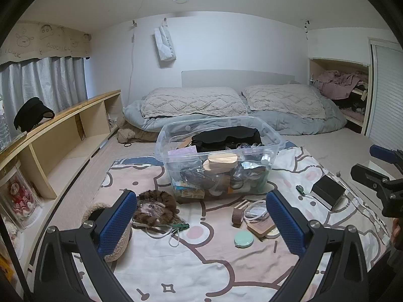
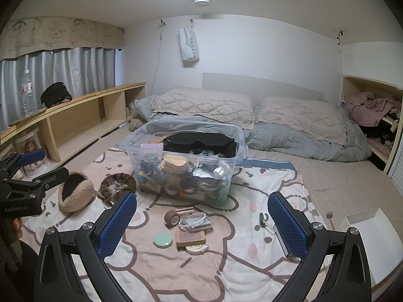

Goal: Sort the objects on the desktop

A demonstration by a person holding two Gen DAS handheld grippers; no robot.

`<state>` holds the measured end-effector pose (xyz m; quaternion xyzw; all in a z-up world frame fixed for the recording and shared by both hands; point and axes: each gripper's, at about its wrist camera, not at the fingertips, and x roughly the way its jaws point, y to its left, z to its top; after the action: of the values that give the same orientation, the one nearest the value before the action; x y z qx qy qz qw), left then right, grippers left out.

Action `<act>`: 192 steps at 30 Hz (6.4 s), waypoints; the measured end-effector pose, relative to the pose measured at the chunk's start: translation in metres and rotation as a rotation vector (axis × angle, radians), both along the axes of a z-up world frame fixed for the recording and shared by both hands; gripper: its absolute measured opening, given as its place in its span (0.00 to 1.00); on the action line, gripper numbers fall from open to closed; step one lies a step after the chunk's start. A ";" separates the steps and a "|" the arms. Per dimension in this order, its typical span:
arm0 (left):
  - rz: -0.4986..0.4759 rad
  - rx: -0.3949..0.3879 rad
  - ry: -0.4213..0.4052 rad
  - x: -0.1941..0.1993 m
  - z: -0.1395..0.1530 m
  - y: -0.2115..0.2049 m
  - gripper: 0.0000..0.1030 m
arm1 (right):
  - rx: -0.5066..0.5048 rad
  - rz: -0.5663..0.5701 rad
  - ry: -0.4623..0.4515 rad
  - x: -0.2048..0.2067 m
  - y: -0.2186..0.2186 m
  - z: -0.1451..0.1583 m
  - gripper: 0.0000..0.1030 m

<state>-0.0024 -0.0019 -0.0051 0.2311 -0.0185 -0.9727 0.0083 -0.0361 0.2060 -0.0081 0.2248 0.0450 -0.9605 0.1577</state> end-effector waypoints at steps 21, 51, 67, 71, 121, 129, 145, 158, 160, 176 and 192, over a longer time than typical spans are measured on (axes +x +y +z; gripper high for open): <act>0.003 -0.003 -0.003 0.000 -0.001 -0.001 1.00 | 0.002 -0.001 0.000 -0.004 0.003 0.002 1.00; 0.022 0.012 -0.001 0.004 -0.009 -0.008 1.00 | -0.005 -0.026 0.005 -0.010 0.018 0.005 1.00; 0.116 0.031 -0.010 0.003 0.000 -0.042 1.00 | -0.075 -0.175 0.003 -0.022 0.076 0.010 1.00; 0.138 0.026 -0.006 0.003 0.001 -0.049 1.00 | -0.107 -0.197 -0.010 -0.026 0.090 0.009 1.00; -0.232 -0.044 -0.295 -0.138 -0.157 -0.039 1.00 | 0.136 -0.119 -0.374 -0.159 0.082 -0.203 1.00; -0.367 -0.121 -0.362 -0.150 -0.205 -0.003 1.00 | 0.176 -0.078 -0.476 -0.186 0.050 -0.227 1.00; -0.439 -0.098 -0.550 -0.161 -0.262 -0.006 1.00 | 0.216 -0.066 -0.502 -0.185 0.032 -0.253 1.00; -0.434 -0.105 -0.534 -0.160 -0.266 -0.005 1.00 | 0.208 0.249 -0.510 -0.140 0.005 -0.240 1.00; -0.434 -0.104 -0.534 -0.160 -0.266 -0.005 1.00 | 0.205 0.314 -0.500 -0.132 -0.006 -0.236 1.00; -0.543 -0.073 -0.497 -0.155 -0.249 0.020 0.91 | 0.208 0.213 -0.501 -0.159 -0.041 -0.249 1.00; -0.566 0.031 -0.556 -0.180 -0.248 0.056 0.78 | 0.020 0.050 -0.526 -0.174 0.015 -0.253 1.00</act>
<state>-0.1823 0.0539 -0.2535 0.4716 -0.0682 -0.8370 -0.2691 -0.2098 0.2208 -0.2607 0.4670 0.0176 -0.8644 0.1856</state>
